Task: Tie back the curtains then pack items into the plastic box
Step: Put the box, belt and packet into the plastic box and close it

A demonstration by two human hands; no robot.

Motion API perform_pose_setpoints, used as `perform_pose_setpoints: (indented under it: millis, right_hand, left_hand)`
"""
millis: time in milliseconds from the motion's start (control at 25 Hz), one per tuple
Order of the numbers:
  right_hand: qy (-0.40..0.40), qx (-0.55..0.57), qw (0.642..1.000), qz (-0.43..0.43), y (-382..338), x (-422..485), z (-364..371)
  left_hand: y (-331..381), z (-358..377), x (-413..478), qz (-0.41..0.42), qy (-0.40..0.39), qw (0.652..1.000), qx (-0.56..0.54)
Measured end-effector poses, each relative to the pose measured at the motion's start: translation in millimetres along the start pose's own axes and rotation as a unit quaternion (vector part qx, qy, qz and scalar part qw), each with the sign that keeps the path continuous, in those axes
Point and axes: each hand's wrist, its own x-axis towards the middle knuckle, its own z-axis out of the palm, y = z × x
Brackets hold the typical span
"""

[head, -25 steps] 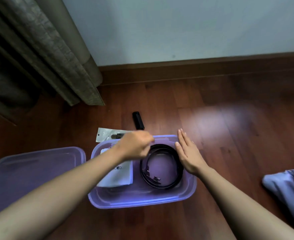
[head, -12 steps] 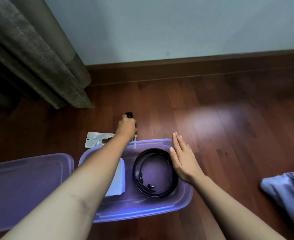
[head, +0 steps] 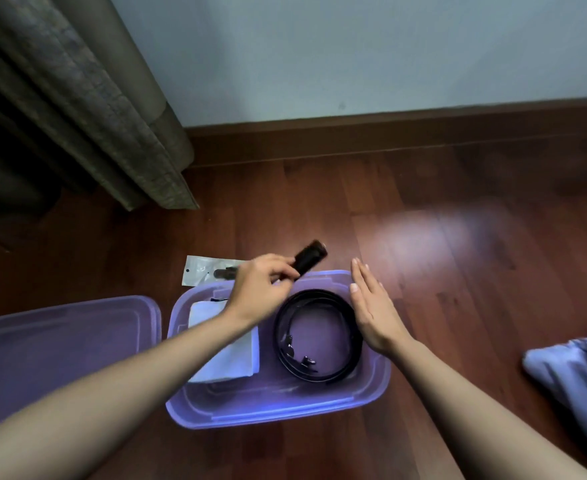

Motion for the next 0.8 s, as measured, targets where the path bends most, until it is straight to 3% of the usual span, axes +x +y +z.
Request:
perform_pose_setpoints:
  millis: [80, 120, 440, 520, 640, 720, 800]
  right_hand:
    - [-0.002, 0.006, 1.0, 0.006, -1, 0, 0]
    - [-0.003, 0.012, 1.0, 0.01, -2, 0, -1]
    - [-0.01, 0.015, 1.0, 0.016, -6, -1, -3]
    - [-0.008, 0.001, 1.0, 0.016, -4, 0, -2]
    - [-0.004, -0.022, 1.0, 0.009, -2, 1, 2]
    - [-0.001, -0.036, 0.999, 0.006, -1, 1, 4]
    - [0.003, -0.049, 0.999, 0.005, -2, 1, 4]
  left_hand:
    - [-10, 2, -20, 0.215, -0.005, 0.975, 0.06]
    - [-16, 5, -26, 0.278, -0.02, 0.956, 0.089]
    - [-27, 31, -56, 0.38, -0.089, 0.909, 0.148]
    - [-28, 39, -55, 0.37, -0.145, 0.896, 0.196]
    - [-15, 48, -53, 0.269, -0.246, 0.892, 0.267]
    - [-6, 51, -56, 0.179, -0.353, 0.862, 0.318]
    - [-3, 53, -56, 0.134, -0.394, 0.838, 0.351]
